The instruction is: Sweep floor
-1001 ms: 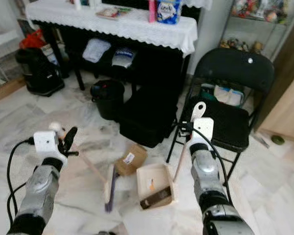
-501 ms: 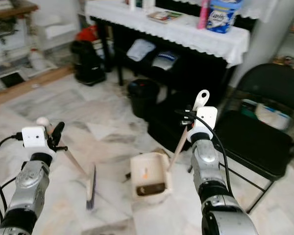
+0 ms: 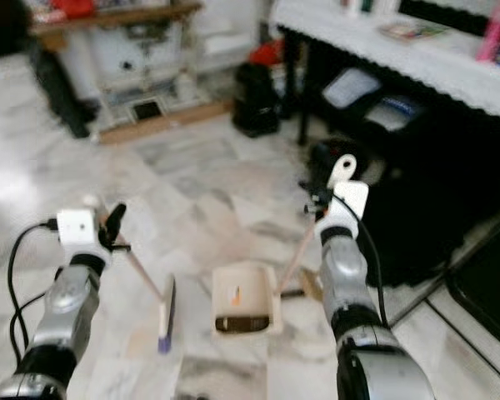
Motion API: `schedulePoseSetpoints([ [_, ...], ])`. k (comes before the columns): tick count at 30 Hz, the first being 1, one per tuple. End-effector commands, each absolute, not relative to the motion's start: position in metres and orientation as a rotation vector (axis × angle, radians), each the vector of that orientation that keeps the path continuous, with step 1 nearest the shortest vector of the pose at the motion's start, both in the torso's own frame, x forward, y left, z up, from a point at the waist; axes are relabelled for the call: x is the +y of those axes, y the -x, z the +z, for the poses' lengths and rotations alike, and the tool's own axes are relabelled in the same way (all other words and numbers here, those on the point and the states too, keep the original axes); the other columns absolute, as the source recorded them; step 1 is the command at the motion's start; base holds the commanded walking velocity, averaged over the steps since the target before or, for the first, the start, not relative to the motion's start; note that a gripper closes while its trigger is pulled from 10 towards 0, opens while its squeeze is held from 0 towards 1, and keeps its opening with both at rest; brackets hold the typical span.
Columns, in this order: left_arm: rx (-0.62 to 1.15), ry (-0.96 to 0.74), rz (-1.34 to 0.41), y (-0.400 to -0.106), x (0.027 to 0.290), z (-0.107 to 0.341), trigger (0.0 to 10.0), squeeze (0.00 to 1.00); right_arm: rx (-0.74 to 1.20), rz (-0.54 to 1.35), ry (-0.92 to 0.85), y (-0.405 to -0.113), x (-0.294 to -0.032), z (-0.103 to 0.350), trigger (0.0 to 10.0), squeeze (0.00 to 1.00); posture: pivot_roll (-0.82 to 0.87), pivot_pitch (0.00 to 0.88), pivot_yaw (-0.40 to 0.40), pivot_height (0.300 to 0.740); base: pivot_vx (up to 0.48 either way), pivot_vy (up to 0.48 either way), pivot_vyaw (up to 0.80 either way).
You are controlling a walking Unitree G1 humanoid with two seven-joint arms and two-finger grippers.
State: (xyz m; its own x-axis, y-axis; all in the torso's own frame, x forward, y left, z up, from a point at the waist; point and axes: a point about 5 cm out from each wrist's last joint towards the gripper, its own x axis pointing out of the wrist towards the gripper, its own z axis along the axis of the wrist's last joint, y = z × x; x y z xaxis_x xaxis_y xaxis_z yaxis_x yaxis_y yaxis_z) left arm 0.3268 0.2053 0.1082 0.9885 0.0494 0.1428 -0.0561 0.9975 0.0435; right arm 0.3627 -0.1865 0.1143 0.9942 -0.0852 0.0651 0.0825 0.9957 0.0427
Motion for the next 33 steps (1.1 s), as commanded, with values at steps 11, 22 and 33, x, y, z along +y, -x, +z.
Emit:
schedulePoseSetpoints([
  [11, -0.246, -0.057, 0.096, -0.318, 0.208, 0.12, 10.0, 0.0, -0.181, -0.024, -0.032, -0.366, -0.163, 0.131, 10.0, 0.0, 0.08, 0.0, -0.025, 0.74, 0.0, 0.0, 0.8],
  [22, -0.266, -0.13, 0.093, -0.276, 0.203, 0.107, 10.0, 0.0, -0.29, -0.004, 0.051, -0.338, -0.163, 0.124, 10.0, 0.0, 0.07, 0.0, -0.04, 0.74, 0.0, 0.0, 0.78],
  [33, -0.232, -0.161, 0.056, -0.257, 0.198, 0.107, 10.0, 0.0, -0.248, -0.062, 0.082, -0.266, -0.179, 0.104, 10.0, 0.0, 0.03, 0.0, -0.004, 0.74, 0.0, 0.0, 0.72],
])
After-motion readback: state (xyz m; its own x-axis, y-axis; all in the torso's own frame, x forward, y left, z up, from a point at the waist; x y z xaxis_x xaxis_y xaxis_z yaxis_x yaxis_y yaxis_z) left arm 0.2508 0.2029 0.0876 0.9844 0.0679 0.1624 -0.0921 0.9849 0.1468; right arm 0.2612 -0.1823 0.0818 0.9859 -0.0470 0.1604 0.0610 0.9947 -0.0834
